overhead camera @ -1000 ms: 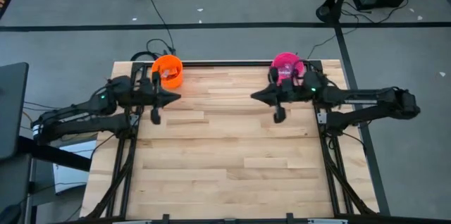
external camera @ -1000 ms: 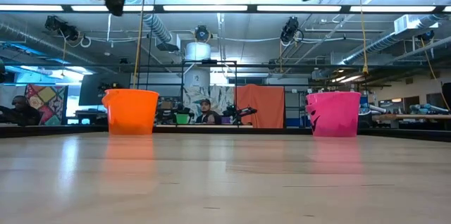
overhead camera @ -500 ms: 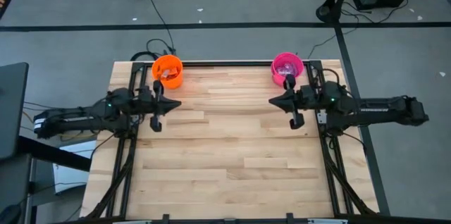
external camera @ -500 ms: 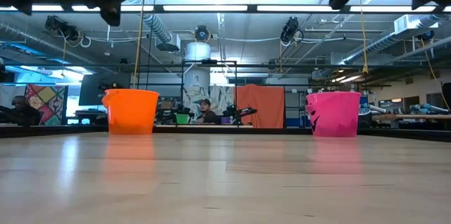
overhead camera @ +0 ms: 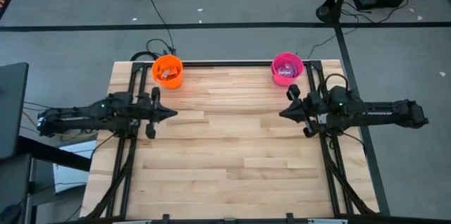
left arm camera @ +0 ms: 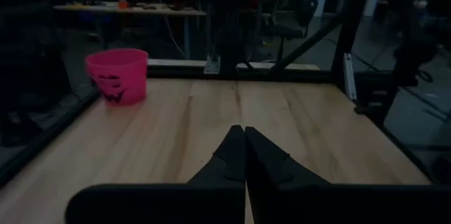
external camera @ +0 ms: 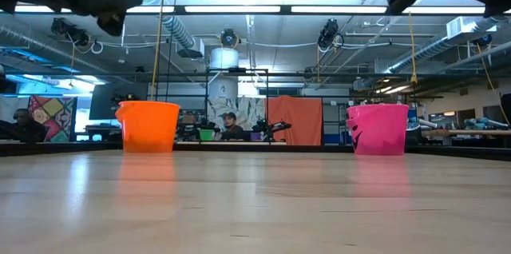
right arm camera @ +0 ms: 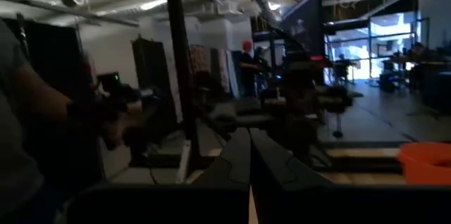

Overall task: Sort candy by brand, put in halloween buckets
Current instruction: Return to Home Position

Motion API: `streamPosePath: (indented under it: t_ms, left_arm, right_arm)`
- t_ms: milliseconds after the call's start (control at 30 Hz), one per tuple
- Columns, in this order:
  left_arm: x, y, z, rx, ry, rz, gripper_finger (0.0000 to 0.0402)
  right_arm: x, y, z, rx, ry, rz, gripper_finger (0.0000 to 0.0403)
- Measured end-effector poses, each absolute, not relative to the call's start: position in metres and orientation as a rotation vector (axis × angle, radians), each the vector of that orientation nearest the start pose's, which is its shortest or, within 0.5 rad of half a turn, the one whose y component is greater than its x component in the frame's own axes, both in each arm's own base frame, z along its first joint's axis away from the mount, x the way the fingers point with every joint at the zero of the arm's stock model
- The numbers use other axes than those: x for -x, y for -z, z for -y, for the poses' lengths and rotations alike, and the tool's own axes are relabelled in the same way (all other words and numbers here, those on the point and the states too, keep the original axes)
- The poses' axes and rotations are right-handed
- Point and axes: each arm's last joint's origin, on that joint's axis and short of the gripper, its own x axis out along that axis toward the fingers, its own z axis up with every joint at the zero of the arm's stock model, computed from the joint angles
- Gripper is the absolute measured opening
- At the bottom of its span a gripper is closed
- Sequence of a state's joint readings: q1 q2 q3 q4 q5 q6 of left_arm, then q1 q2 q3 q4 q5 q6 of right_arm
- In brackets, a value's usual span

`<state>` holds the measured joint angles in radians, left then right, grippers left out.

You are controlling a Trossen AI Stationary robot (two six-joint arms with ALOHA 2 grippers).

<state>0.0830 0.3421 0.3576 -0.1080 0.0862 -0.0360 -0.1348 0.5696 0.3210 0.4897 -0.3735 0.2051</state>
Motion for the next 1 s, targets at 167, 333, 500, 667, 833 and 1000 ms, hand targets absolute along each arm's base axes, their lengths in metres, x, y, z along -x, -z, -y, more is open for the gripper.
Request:
streamPosePath:
  t_ms: [167,333,500,667,833,1000]
  left_arm:
    - [-0.102,-0.244,-0.006,0.050,0.003,-0.052,0.0000]
    - [-0.105,-0.218,-0.005,0.106,0.050,0.011,0.0000]
    - [-0.108,-0.204,-0.004,0.135,0.082,0.027,0.0000]
    - [-0.108,-0.199,-0.004,0.108,0.085,-0.003,0.0001]
    - [-0.108,-0.198,-0.005,0.128,0.085,-0.012,0.0001]
    - [-0.108,-0.198,-0.003,0.144,0.163,-0.020,0.0001]
  right_arm:
    - [-0.135,-0.261,0.012,-0.091,-0.194,0.151,0.0008]
    - [-0.135,-0.254,0.014,-0.088,-0.234,0.079,0.0008]
    - [-0.130,-0.247,0.015,-0.080,-0.246,0.000,0.0009]
    - [-0.116,-0.249,0.018,-0.046,-0.162,0.012,0.0009]
    - [-0.107,-0.243,0.019,-0.062,-0.101,0.047,0.0009]
    - [-0.105,-0.229,0.020,-0.097,-0.061,0.112,0.0009]
